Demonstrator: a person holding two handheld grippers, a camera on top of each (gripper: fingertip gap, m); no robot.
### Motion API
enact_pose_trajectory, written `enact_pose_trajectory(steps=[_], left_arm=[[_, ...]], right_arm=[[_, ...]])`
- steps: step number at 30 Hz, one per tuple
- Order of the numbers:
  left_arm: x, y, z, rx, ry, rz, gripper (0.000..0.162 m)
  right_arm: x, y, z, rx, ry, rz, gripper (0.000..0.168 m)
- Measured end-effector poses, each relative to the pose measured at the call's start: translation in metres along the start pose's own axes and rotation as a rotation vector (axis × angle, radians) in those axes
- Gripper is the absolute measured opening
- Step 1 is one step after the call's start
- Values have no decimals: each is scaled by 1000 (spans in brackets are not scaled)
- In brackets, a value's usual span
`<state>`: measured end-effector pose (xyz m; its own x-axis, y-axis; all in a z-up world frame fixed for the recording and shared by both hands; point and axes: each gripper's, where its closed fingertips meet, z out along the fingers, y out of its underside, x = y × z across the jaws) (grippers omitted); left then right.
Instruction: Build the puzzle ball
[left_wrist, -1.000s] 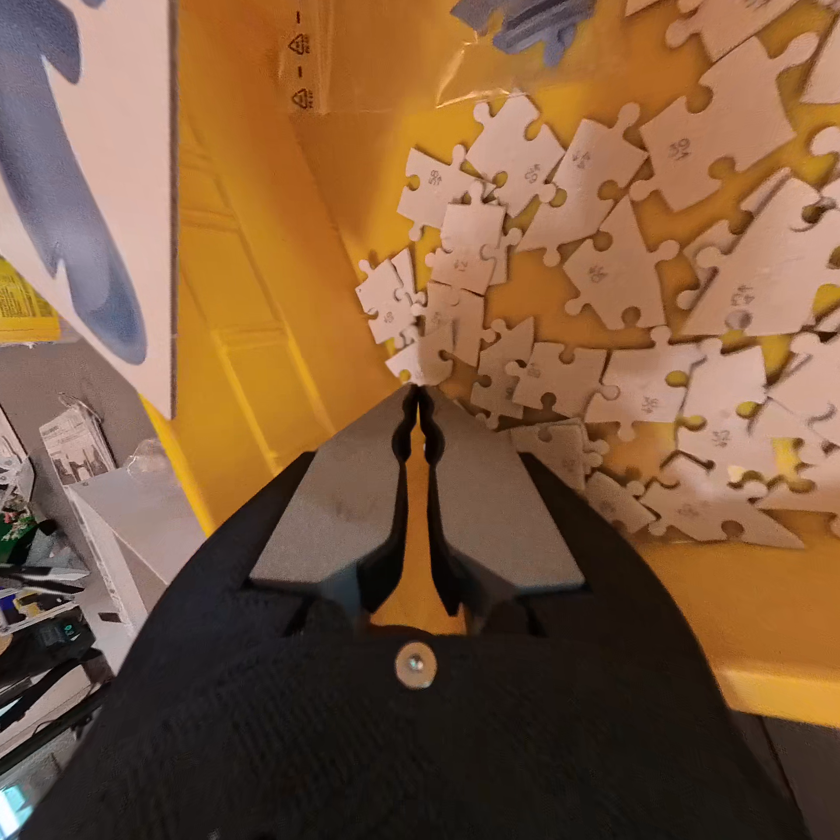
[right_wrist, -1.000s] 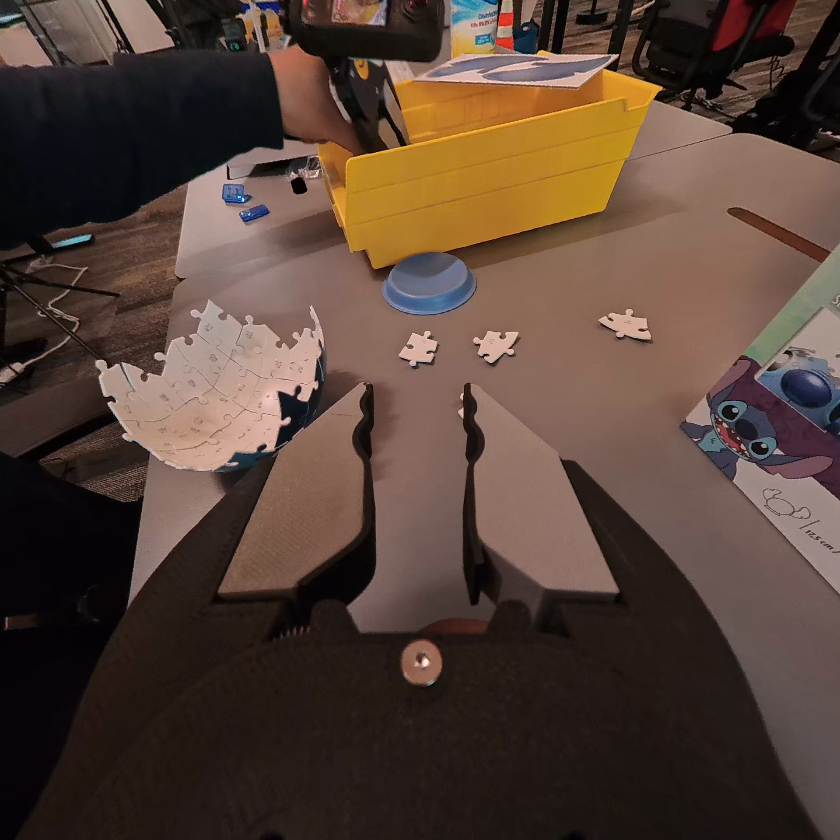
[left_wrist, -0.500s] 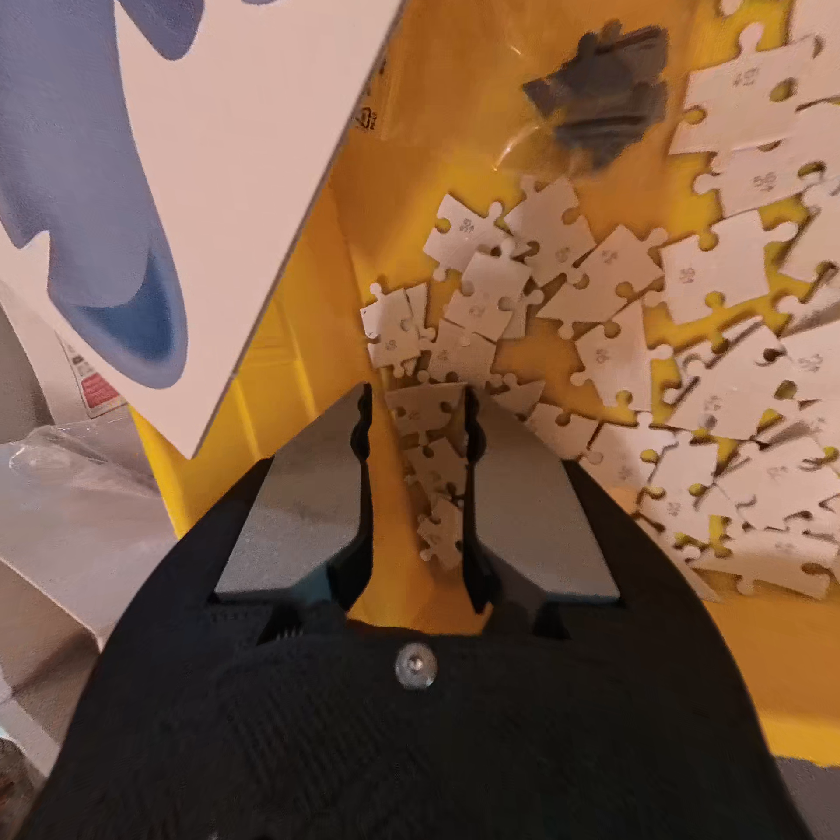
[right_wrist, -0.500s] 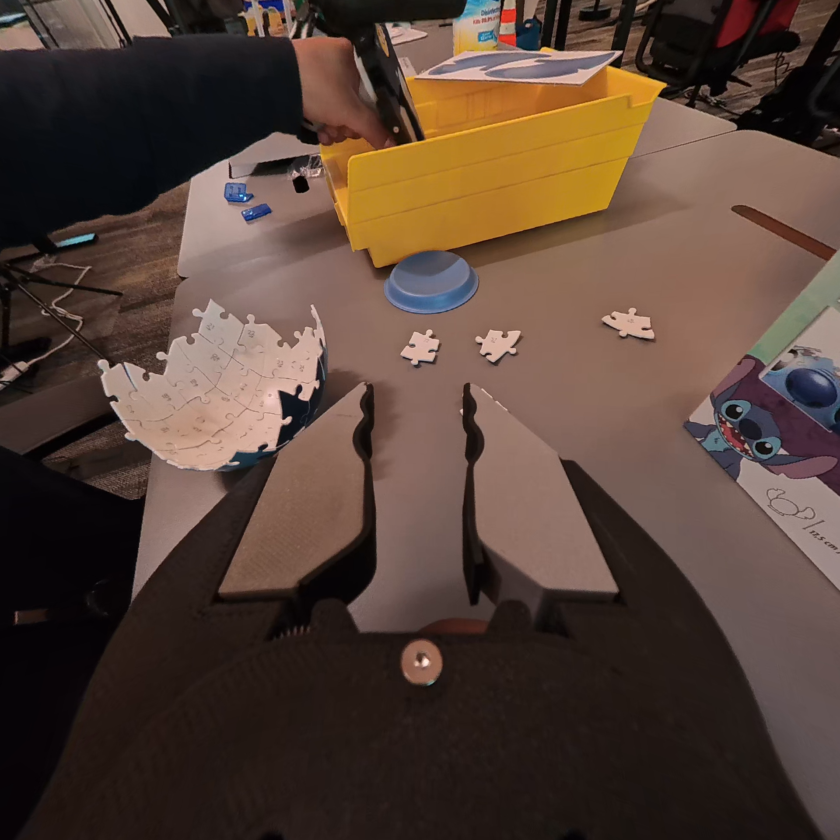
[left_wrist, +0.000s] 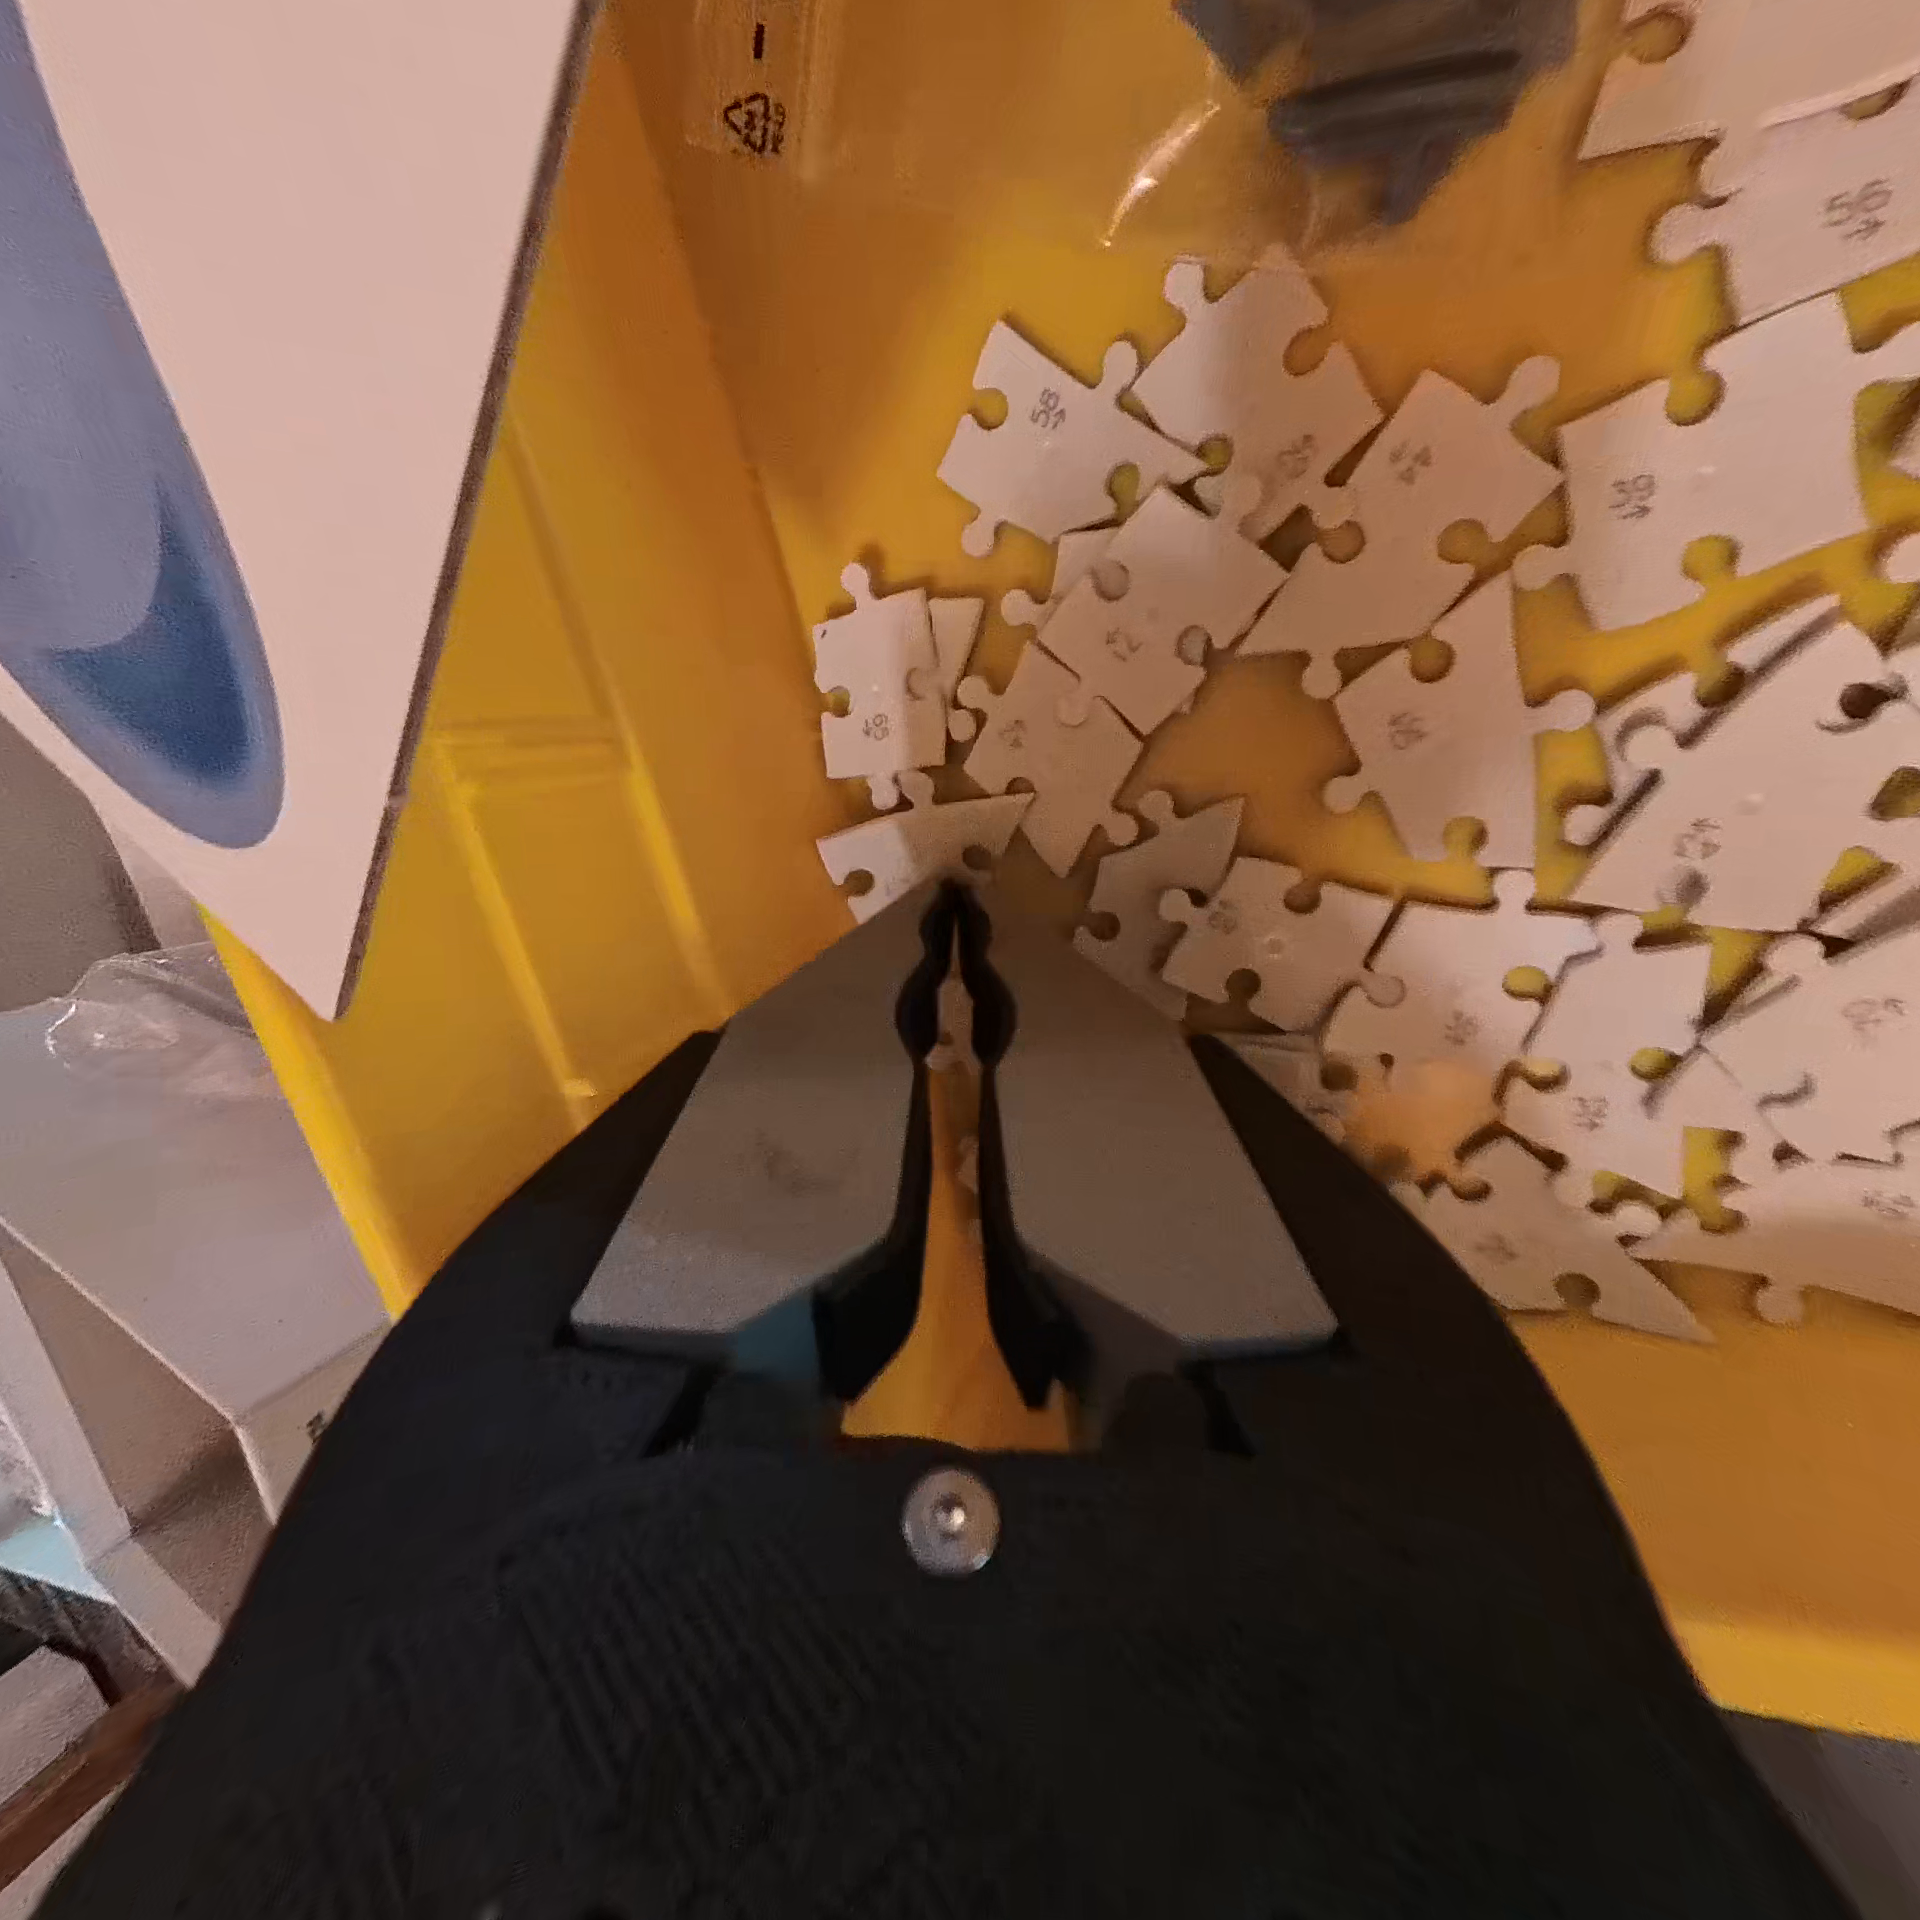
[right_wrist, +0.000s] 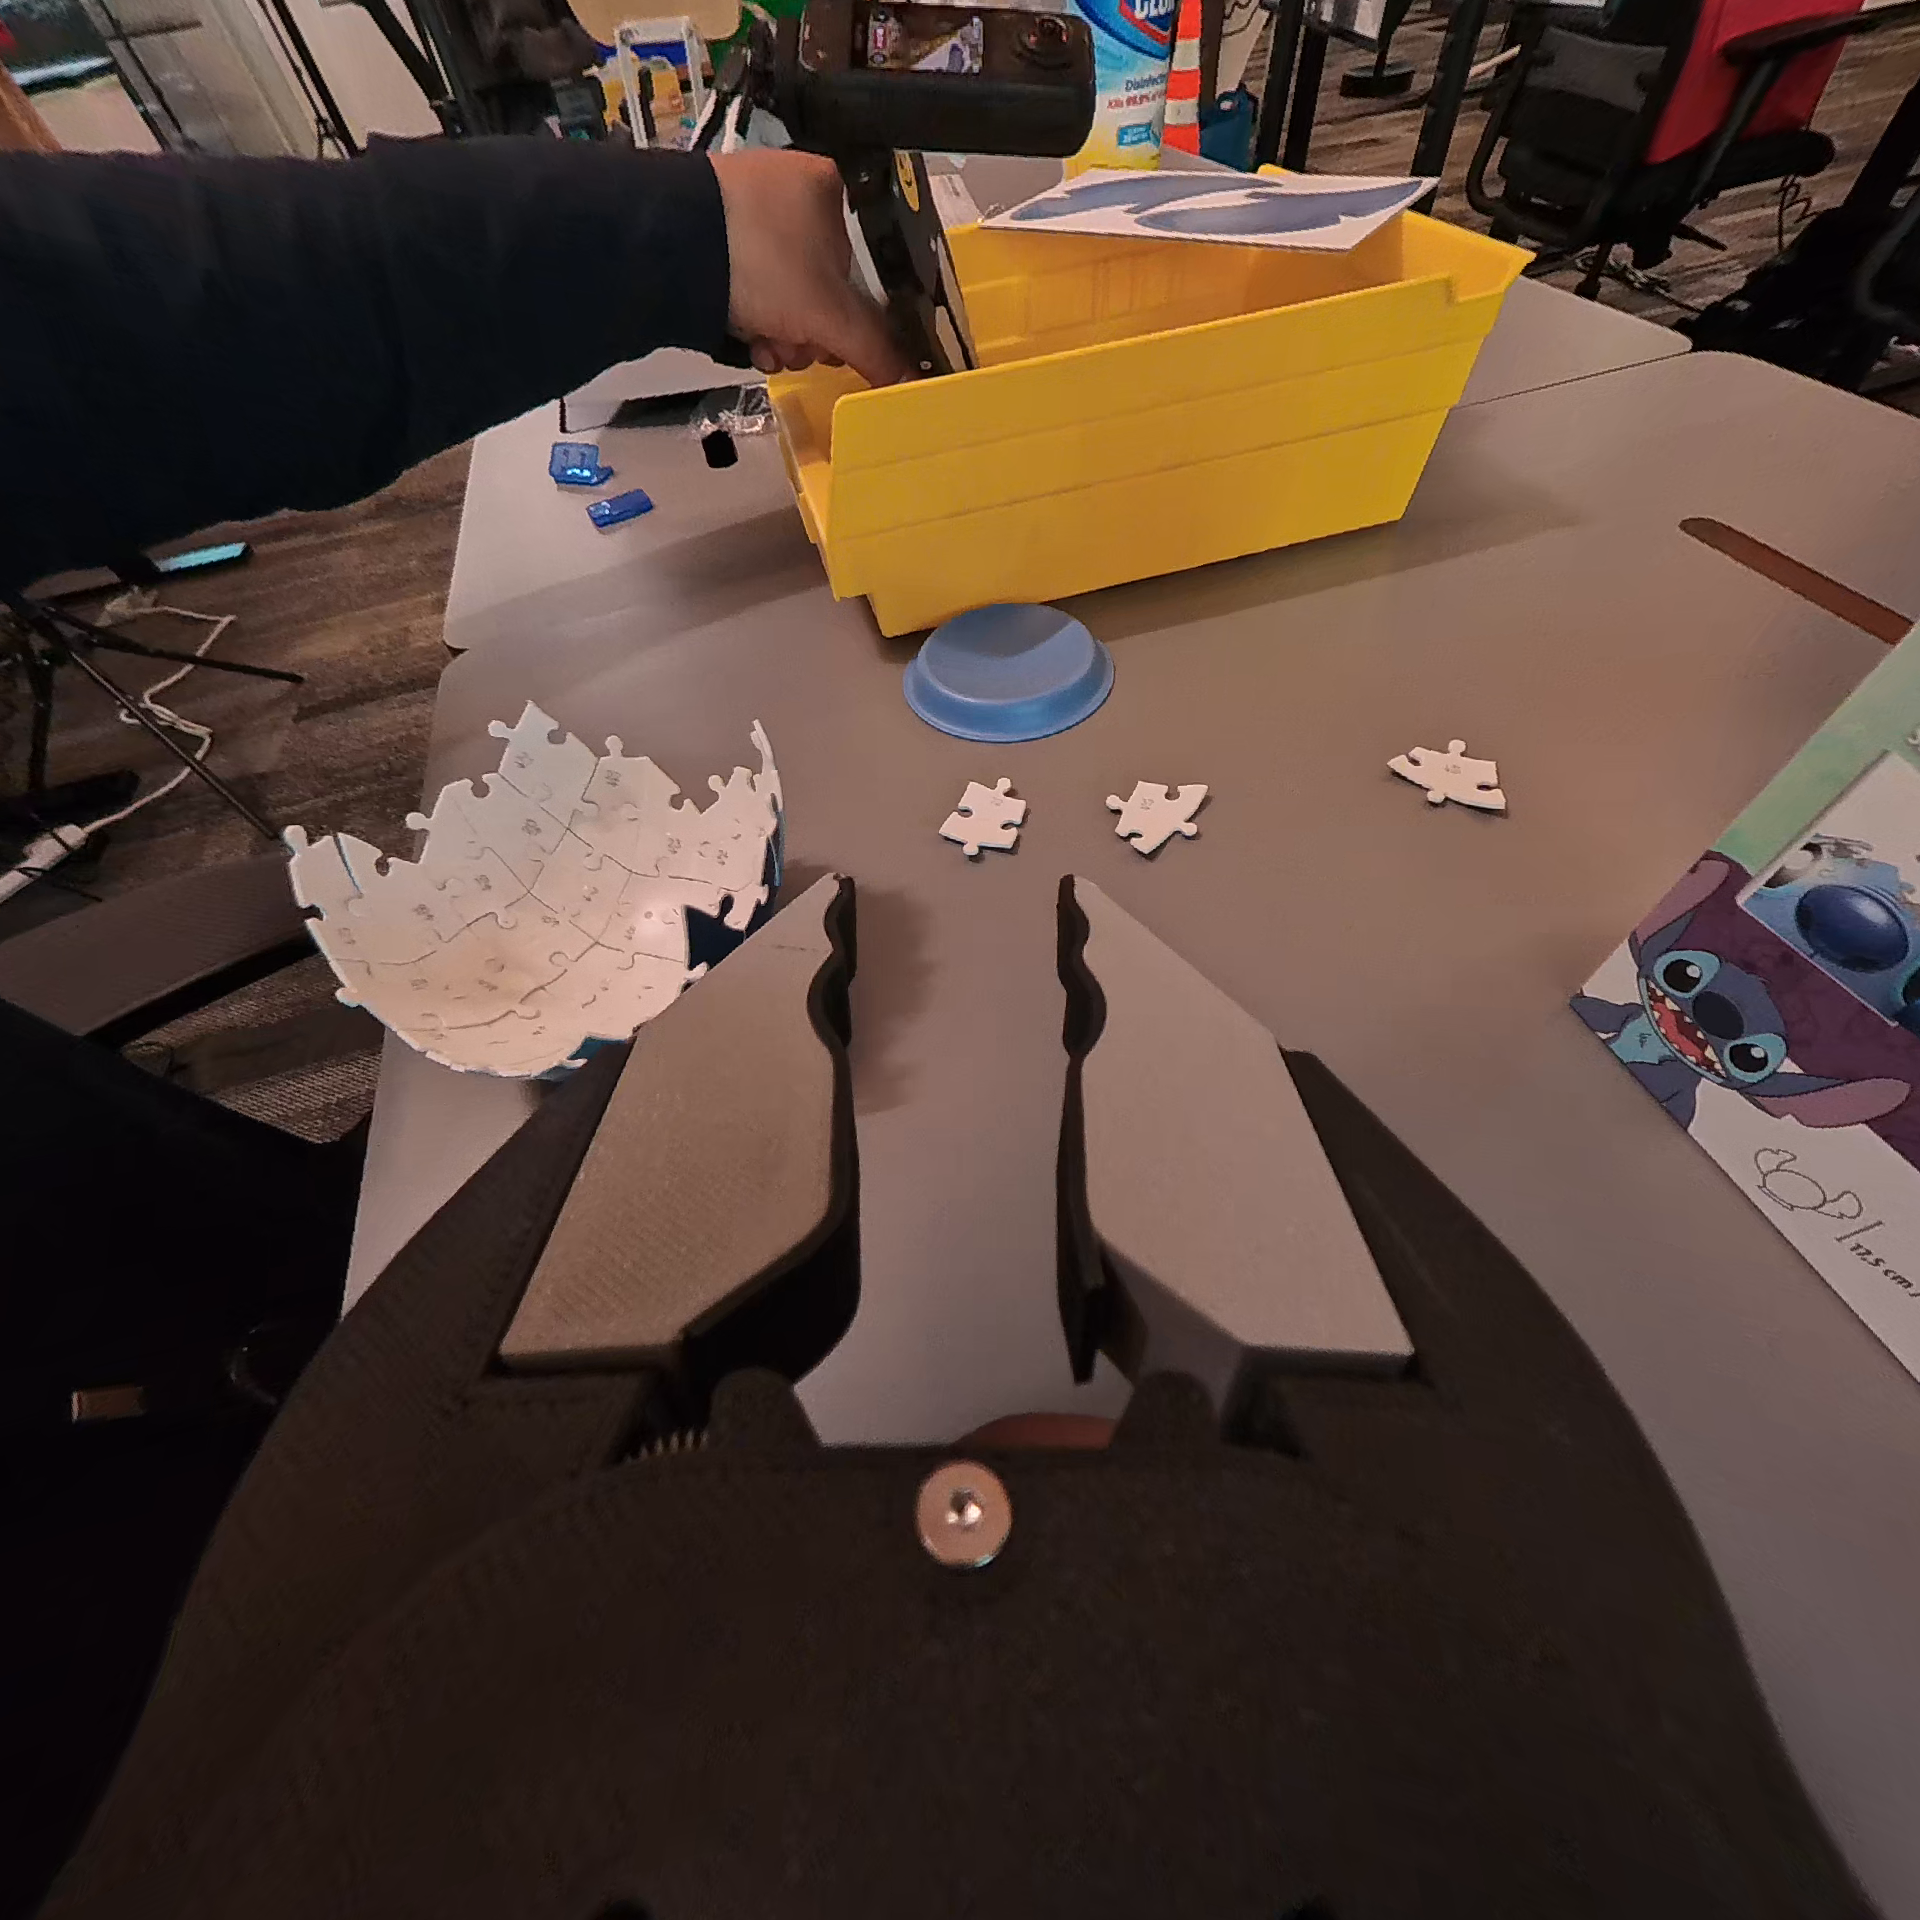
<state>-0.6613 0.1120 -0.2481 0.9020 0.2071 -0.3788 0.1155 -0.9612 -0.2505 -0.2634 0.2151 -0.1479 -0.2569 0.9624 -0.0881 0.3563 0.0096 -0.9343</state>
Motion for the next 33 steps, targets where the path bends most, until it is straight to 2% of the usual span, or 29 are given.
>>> enact_pose_trajectory(steps=[1,2,4,8,10,15,16,18,20,21,22,29,33], left_arm=[[0,0,1,0,0,-1,0],[0,1,0,1,-3,-1,1],[-2,2,-1,-5,-22,8,18],[-3,-1,-2,9,-30,42,24],[-4,-4,-1,11,-23,26,18],[8,-5,-1,-5,115,-84,3],[8,-5,-1,-8,141,-107,4],[17,-8,-4,-3,248,-161,14],[33,-13,-13,2,408,-223,49],[35,-13,-15,-3,437,-234,49],[32,-11,-14,-14,419,-230,43],[9,-20,-14,27,237,-157,47],[12,-17,-8,-26,254,-157,50]], right_arm=[[0,0,0,-2,0,-2,36],[0,0,0,-3,1,-3,36],[1,1,0,-4,3,-1,36],[0,0,0,1,2,1,36],[0,0,0,0,2,-4,36],[-1,1,0,-4,-2,-4,36],[-1,1,0,-3,-3,-3,36],[-1,0,0,-1,-6,-1,36],[-2,0,-1,0,-8,-5,36],[-2,0,0,-1,-8,-7,36],[-2,0,0,-2,-7,-10,36],[-1,0,0,-4,-6,-6,36],[-2,2,1,-11,-5,-8,36]])
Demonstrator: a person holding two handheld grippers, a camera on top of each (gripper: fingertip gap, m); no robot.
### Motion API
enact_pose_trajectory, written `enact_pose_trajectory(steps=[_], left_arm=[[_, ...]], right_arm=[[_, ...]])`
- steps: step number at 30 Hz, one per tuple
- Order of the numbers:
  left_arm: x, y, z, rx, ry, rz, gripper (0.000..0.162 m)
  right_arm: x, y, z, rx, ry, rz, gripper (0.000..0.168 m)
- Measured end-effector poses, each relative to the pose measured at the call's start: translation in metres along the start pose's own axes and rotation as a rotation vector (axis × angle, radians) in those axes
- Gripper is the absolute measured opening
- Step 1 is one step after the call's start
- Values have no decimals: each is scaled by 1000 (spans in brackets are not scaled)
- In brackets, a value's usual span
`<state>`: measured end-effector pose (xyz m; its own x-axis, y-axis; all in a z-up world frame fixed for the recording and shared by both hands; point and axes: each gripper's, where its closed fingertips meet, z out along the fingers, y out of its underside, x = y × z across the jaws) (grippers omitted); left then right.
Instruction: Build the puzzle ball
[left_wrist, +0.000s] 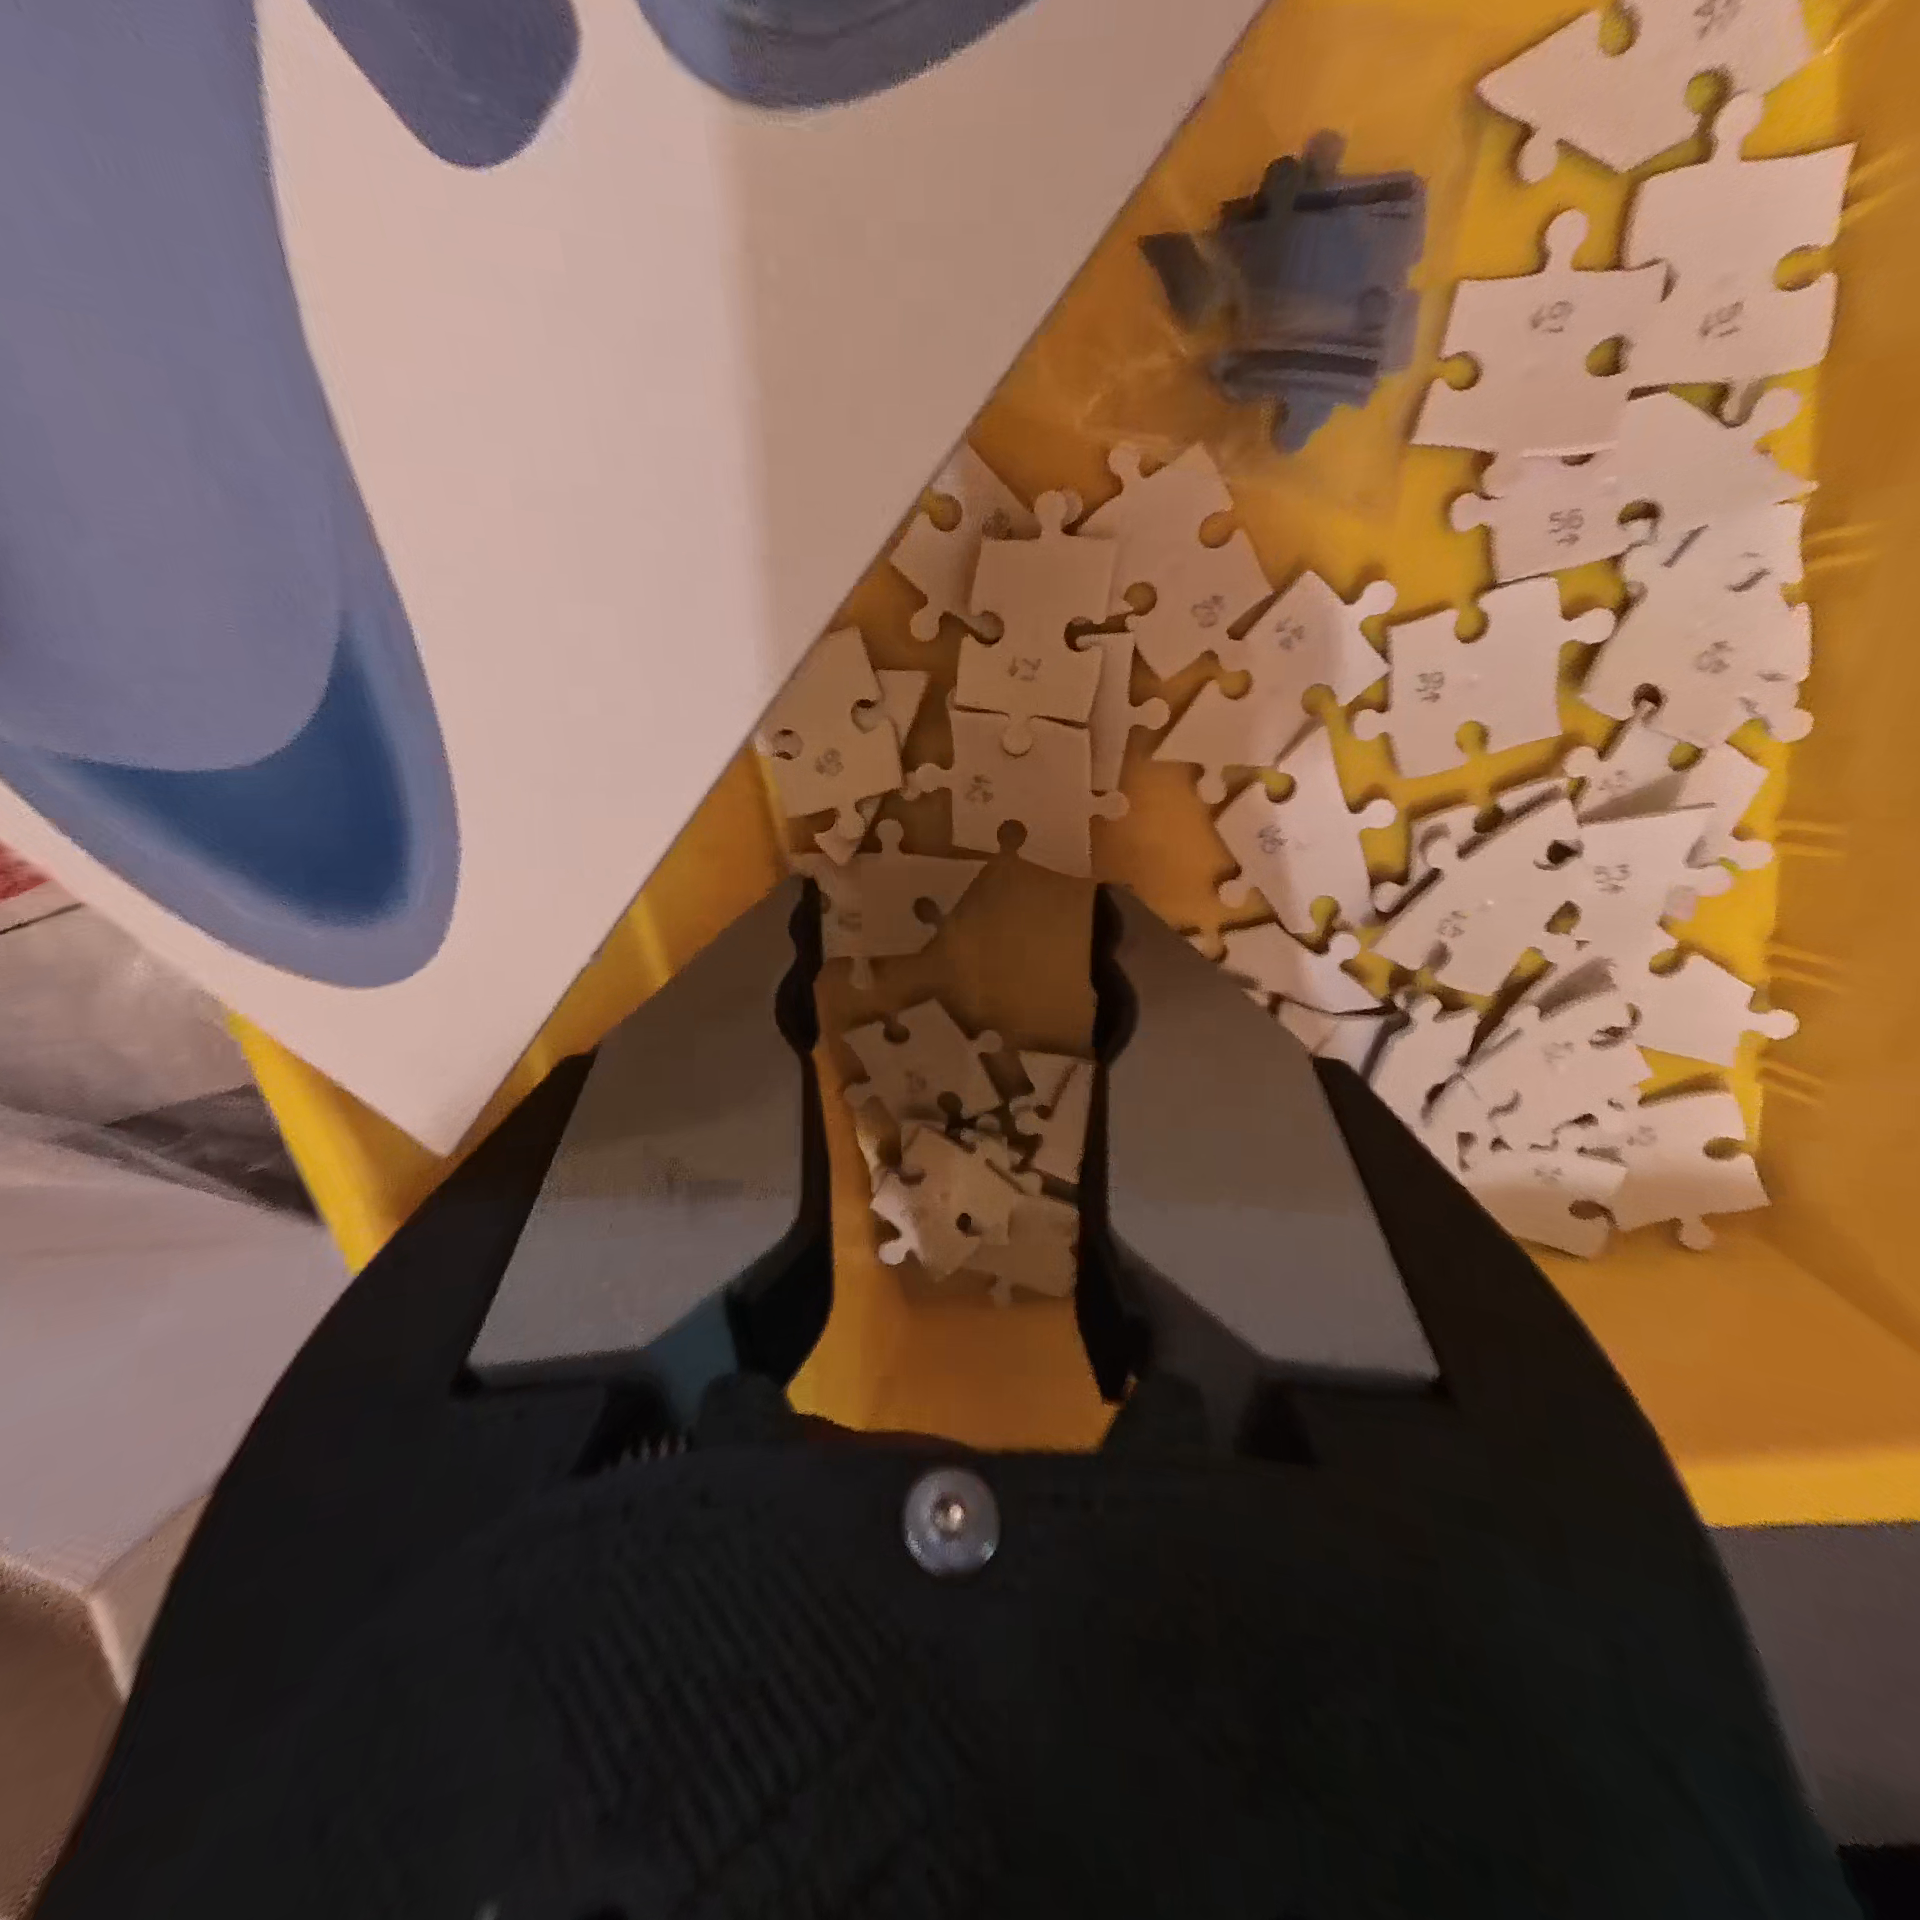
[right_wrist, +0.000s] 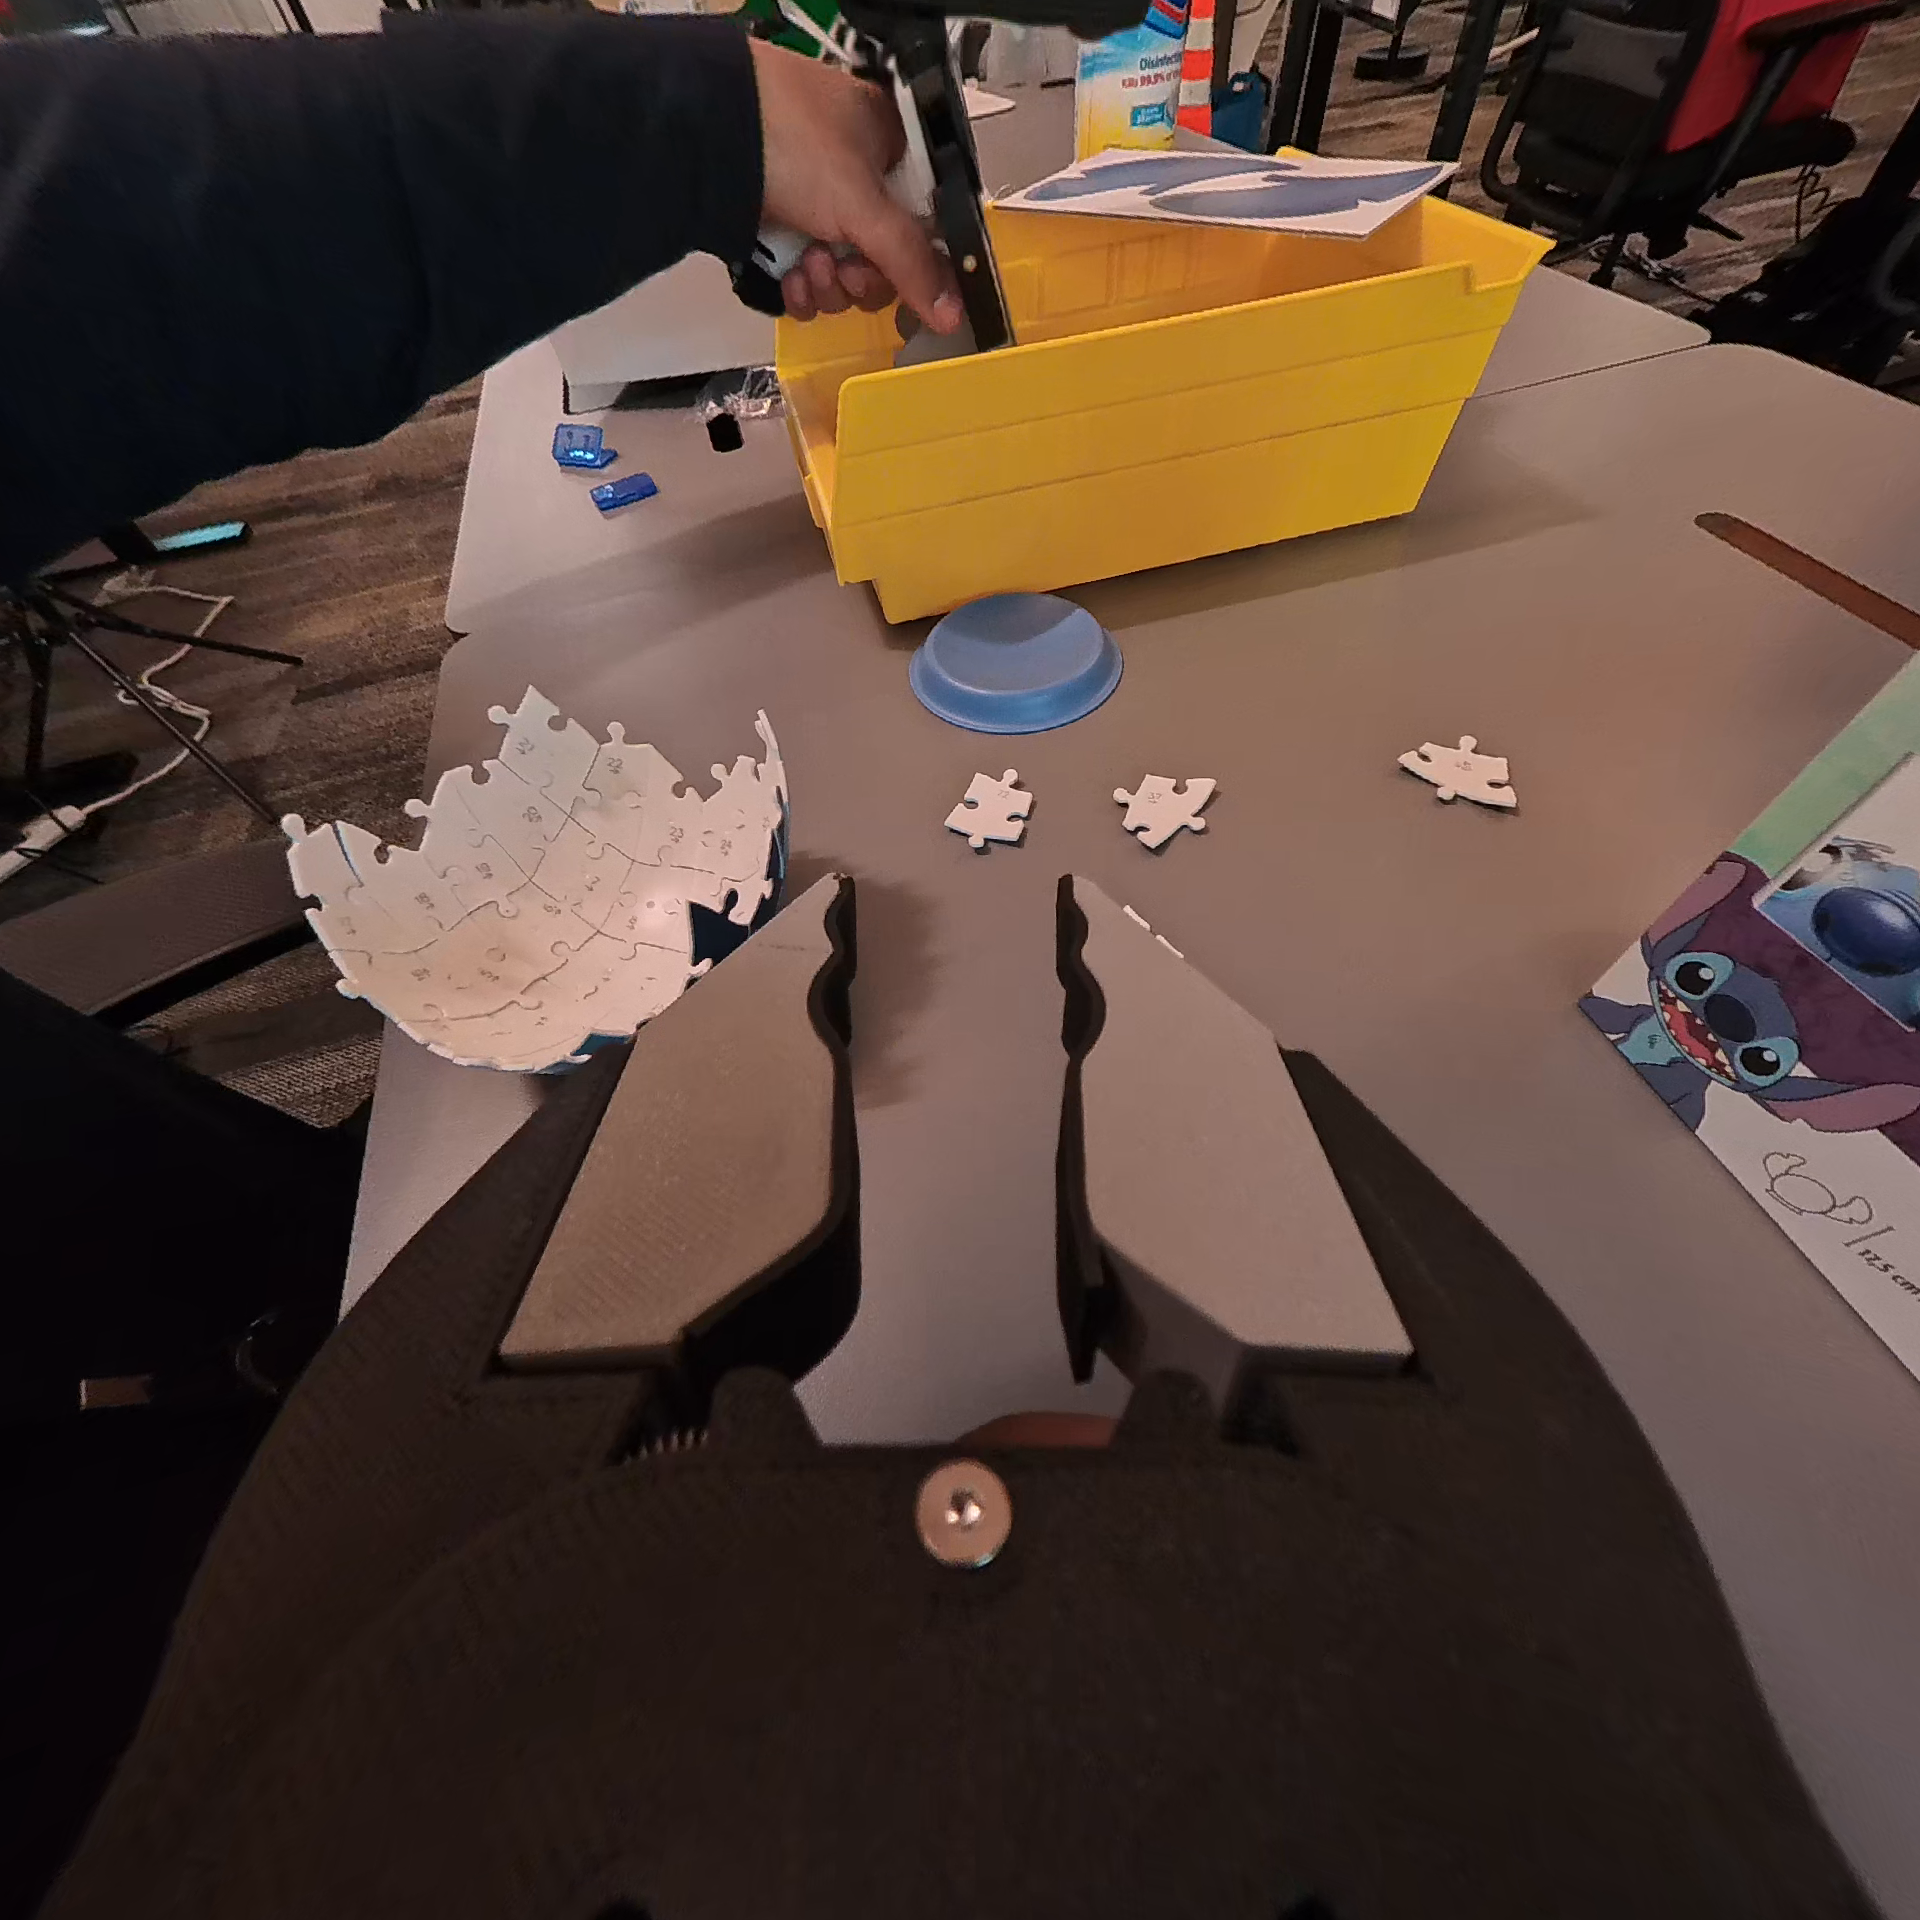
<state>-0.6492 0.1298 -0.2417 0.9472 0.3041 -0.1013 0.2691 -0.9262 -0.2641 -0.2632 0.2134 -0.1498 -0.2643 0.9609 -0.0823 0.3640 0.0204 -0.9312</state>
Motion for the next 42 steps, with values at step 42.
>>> enact_pose_trajectory(steps=[42], left_arm=[[5,15,1,-51,70,-128,29]], right_arm=[[-6,-7,-5,28,-9,-16,35]])
